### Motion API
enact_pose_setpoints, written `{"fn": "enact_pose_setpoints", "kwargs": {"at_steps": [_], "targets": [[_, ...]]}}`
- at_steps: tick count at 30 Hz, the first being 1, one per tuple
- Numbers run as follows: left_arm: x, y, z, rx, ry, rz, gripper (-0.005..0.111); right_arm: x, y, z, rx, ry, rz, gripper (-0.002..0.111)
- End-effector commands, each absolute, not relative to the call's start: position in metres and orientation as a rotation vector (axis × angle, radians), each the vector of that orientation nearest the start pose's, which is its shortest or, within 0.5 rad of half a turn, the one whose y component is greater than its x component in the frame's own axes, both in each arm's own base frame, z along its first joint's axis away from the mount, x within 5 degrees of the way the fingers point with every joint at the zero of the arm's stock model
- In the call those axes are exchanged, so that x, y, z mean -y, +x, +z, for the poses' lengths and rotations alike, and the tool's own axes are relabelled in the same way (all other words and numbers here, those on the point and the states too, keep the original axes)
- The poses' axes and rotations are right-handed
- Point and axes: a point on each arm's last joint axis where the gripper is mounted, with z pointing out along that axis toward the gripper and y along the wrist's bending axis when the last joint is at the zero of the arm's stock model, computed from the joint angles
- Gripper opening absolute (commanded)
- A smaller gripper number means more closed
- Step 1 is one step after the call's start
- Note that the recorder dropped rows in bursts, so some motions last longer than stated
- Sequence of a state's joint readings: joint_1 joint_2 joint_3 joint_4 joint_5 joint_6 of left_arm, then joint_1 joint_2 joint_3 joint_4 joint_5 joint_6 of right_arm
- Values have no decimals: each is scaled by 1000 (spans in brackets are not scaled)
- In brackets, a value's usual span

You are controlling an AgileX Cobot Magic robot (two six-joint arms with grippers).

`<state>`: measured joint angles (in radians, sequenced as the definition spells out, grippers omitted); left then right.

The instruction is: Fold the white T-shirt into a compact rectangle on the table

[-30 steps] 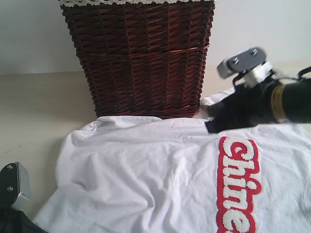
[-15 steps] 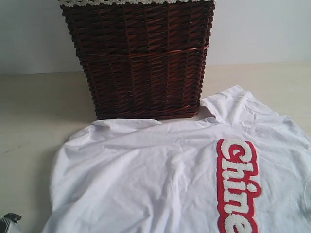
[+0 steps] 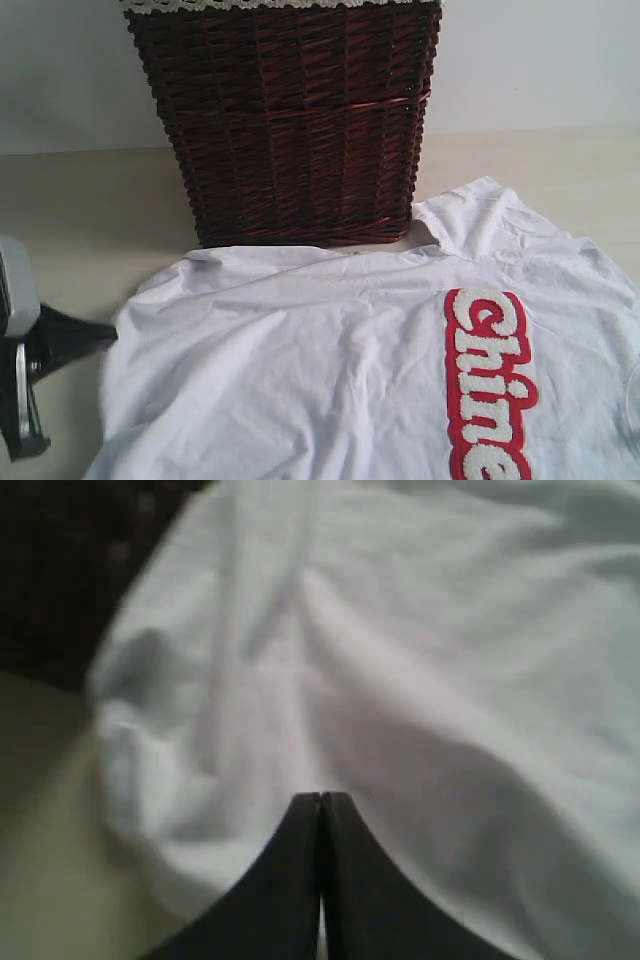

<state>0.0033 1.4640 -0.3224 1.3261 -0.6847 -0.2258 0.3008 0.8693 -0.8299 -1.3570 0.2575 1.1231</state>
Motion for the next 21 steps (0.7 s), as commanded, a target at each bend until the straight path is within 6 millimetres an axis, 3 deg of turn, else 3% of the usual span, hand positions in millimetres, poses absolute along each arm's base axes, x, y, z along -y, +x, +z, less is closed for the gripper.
{"fn": "enact_pose_setpoints", "kwargs": {"at_steps": [1,8,13,17,21], "targets": [[53,234,154,-1783,1274,-235,0,-34,182,397,-1582,-162,-67,0],[57,251,99,-1914,1289,-439,0,-43,181,400,-1545,-225,21,0],[56,256,72,-1972,1319,-473,0,-51,179,403,-1501,-298,90,0],[53,278,63,-1995,1302,-431,0,-55,178,404,-1480,-330,124,0],[49,308,73,-2006,1204,-339,0,-59,176,406,-1459,-362,158,0]]}}
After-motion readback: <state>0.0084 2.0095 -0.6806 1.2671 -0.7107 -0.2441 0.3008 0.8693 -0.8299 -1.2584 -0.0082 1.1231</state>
